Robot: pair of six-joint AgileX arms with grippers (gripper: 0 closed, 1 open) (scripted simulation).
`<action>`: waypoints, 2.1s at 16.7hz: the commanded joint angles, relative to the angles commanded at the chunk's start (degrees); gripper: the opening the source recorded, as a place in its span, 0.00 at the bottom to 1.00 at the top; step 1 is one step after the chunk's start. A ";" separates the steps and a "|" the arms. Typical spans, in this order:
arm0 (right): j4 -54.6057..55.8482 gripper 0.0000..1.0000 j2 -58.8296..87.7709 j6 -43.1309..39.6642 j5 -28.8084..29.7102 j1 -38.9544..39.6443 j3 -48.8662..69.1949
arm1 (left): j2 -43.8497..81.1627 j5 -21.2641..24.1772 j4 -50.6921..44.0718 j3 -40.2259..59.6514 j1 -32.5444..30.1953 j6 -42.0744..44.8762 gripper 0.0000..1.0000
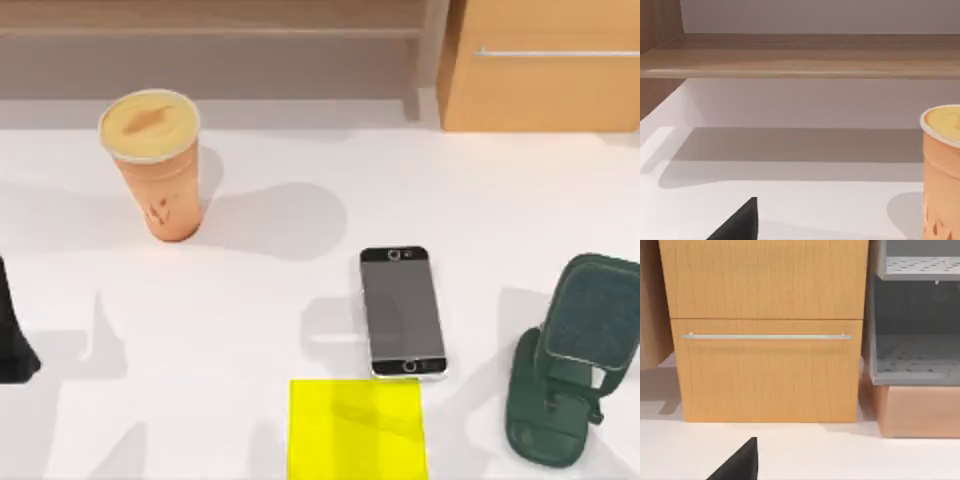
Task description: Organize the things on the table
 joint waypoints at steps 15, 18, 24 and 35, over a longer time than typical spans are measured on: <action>-31.32 1.00 49.07 -17.22 0.08 -4.99 34.45 | 0.00 0.00 0.00 0.00 0.00 0.00 1.00; -39.24 1.00 64.15 -21.70 0.14 -6.31 42.98 | 0.00 0.00 0.00 0.00 0.00 0.00 1.00; -55.14 1.00 88.25 -30.47 0.15 -8.77 60.33 | 0.00 0.00 0.00 0.00 0.00 0.00 1.00; -60.07 1.00 95.94 -33.87 0.28 -9.58 65.81 | 0.00 0.00 0.00 0.00 0.00 0.00 1.00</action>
